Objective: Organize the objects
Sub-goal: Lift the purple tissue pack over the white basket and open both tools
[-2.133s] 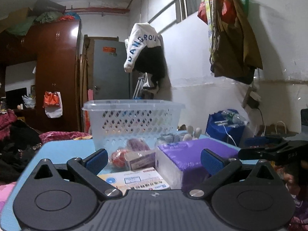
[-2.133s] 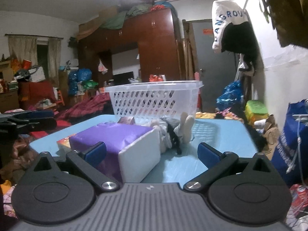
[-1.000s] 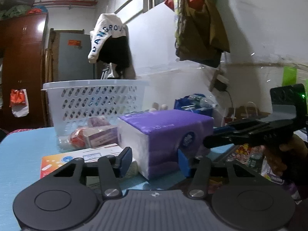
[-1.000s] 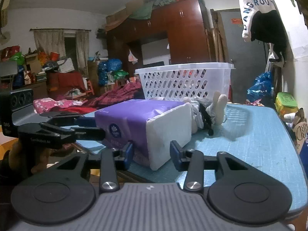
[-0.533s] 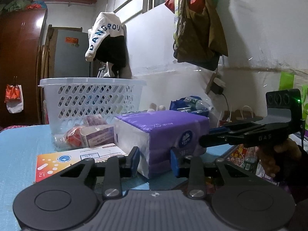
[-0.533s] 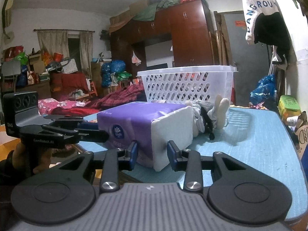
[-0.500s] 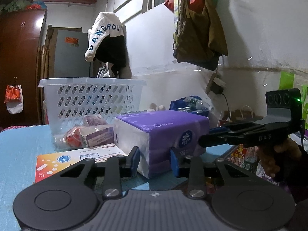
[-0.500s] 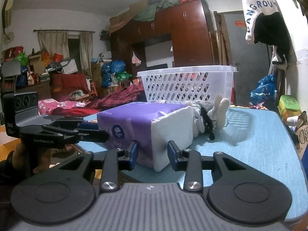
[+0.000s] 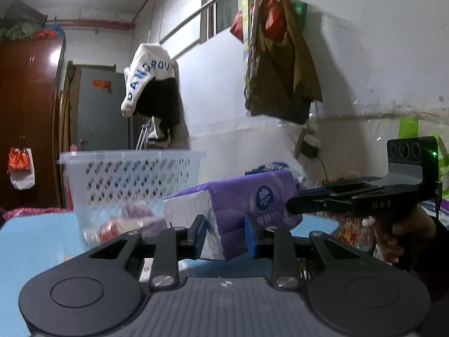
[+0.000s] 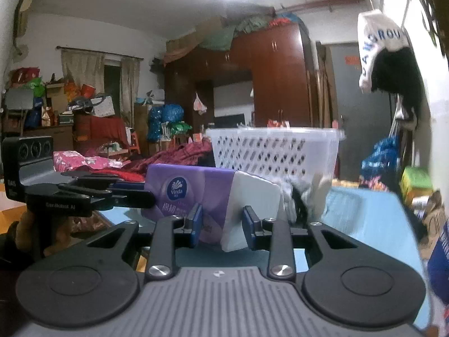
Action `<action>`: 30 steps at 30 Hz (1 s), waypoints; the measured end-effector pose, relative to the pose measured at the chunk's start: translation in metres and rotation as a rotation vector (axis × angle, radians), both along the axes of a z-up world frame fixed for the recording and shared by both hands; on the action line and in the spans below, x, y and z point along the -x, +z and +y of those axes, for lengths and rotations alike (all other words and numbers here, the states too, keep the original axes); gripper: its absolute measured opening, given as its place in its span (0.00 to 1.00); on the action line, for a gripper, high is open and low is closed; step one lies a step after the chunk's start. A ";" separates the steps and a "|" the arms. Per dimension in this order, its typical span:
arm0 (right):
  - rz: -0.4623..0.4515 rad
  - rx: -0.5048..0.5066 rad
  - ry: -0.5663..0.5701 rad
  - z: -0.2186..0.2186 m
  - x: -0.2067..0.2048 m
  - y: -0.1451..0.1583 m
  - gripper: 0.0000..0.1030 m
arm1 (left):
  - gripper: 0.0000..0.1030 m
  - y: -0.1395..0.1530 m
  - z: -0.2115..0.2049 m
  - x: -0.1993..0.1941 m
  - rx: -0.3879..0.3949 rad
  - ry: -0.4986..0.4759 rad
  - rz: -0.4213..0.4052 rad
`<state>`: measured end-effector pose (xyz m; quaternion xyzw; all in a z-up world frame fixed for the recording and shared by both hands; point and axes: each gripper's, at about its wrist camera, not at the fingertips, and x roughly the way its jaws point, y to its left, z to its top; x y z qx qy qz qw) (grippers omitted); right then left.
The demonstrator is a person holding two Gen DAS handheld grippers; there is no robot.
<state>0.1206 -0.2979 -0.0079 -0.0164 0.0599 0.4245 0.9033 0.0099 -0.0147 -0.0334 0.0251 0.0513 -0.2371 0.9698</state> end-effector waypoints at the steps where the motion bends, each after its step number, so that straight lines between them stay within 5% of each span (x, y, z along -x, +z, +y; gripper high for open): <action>1: -0.005 -0.001 0.001 0.000 0.000 0.004 0.33 | 0.32 0.004 0.000 0.000 0.003 0.002 -0.006; 16: -0.208 -0.002 -0.055 0.033 -0.034 0.102 0.33 | 0.33 0.119 0.008 -0.055 0.004 0.037 -0.176; 23: -0.171 0.001 -0.073 0.050 -0.080 0.116 0.33 | 0.33 0.144 0.020 -0.113 0.018 0.054 -0.106; 30: -0.082 0.025 -0.085 0.069 -0.118 0.104 0.33 | 0.33 0.133 0.039 -0.163 0.040 0.077 -0.004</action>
